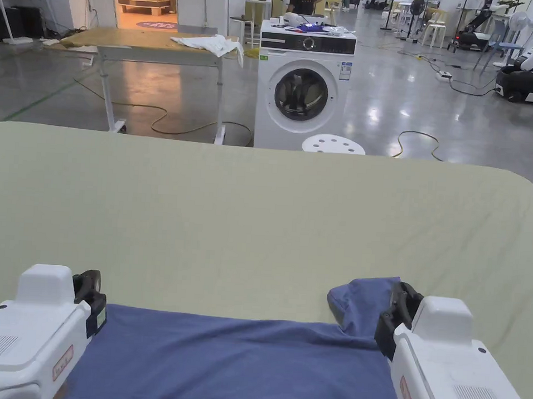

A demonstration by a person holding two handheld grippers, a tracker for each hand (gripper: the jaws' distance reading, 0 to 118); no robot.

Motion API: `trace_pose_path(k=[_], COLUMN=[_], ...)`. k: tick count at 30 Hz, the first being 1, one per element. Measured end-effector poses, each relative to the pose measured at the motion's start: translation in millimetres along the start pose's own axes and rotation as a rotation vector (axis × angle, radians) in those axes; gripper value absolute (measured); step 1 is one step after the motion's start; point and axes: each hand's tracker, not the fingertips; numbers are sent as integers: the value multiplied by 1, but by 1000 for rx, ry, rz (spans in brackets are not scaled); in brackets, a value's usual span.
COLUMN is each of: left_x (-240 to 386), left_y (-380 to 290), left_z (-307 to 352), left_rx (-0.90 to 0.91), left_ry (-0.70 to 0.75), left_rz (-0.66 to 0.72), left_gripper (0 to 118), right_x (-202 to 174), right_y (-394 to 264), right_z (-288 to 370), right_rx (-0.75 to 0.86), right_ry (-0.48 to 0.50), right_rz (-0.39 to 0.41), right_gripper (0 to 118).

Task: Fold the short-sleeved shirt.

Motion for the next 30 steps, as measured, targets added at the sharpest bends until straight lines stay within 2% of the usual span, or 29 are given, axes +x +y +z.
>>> trace_pose_path(k=[3, 9, 12, 14, 15, 16, 17, 18, 22, 23, 25, 26, 27, 29, 30], left_x=[-9, -39, -50, -56, -58, -60, -60, -60, -51, -49, -41, -34, -25, -17, -17], left_y=[3, 3, 1, 0, 0, -1, -3, -4, -13, -15, -20, -22, -23, -23, -24], left_z=[-20, -100, -134, -159, -167, -175, -184, -191, -211, -214, -218, -217, -209, -208, -212], left_rx=[-69, -403, -495, -577, -593, -623, -656, -683, -773, -784, -819, -814, -789, -783, -781], left_ry=[17, -64, -69, -67, -62, -65, -70, -60, -35, -44, -68, -31, -26, -58, -75], left_rz=[-4, 25, 52, 71, 81, 85, 82, 71, 34, 31, 17, -31, -64, -91, -89], left_gripper=[0, 0, 0, 20, 35, 56, 66, 68, 67, 63, 49, 46, 37, 0, 0], right_x=[-1, 7, 12, 16, 18, 20, 23, 25, 35, 37, 41, 44, 46, 51, 55], right_y=[0, -4, -8, -11, -13, -15, -17, -18, -24, -26, -28, -30, -31, -34, -35], right_z=[-4, -14, -18, -17, -18, -17, -17, -17, -17, -18, -17, -17, -18, -20, -22], right_rx=[-8, -52, -76, -94, -101, -110, -119, -124, -150, -155, -167, -175, -183, -204, -217], right_ry=[12, 24, 14, 10, 6, 0, -3, -5, -26, -29, -38, -41, -45, -54, -59], right_rz=[7, 2, 3, 2, 2, 5, 5, 5, 11, 12, 14, 16, 17, 13, 11], right_gripper=[3, 3, 3, 3, 3, 3, 3, 3, 3, 3, 3, 3, 3, 3, 3])
